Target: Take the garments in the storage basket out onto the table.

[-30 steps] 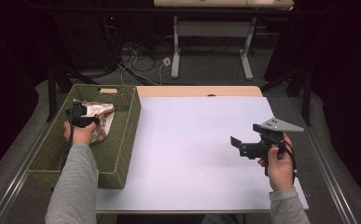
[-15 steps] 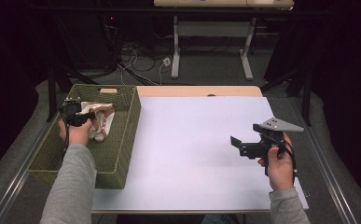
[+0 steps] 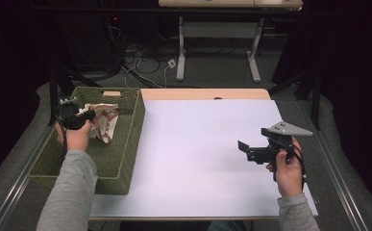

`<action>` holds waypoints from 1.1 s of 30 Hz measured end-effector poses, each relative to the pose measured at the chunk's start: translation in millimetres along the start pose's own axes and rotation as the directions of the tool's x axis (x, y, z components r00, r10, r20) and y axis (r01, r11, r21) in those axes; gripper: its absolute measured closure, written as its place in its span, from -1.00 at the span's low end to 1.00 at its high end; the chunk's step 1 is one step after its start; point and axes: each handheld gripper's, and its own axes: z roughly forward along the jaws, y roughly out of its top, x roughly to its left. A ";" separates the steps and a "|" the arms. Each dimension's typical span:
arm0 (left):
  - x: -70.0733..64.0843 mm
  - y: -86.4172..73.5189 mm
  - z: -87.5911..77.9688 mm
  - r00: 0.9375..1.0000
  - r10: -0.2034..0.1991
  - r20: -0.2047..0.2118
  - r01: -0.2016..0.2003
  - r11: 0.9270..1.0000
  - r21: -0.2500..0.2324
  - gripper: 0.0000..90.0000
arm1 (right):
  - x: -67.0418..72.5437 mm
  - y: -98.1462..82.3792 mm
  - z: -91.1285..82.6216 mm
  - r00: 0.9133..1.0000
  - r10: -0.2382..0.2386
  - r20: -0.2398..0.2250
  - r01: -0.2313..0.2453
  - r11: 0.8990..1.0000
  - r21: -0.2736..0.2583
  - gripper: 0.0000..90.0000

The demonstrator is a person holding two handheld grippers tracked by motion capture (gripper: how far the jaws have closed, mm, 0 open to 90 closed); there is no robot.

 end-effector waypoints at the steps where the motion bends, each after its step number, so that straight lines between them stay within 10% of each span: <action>1: -0.8 0.0 -0.5 1.000 0.002 0.001 -0.002 1.000 -0.010 0.83 | 0.0 0.0 -0.3 1.000 0.002 0.000 -0.002 1.000 0.002 -0.98; 33: -21.4 22.0 -52.6 0.993 0.039 0.113 -0.016 0.981 -0.195 0.83 | -1.6 -0.2 -0.5 1.000 0.003 -0.001 -0.003 1.000 0.007 -0.98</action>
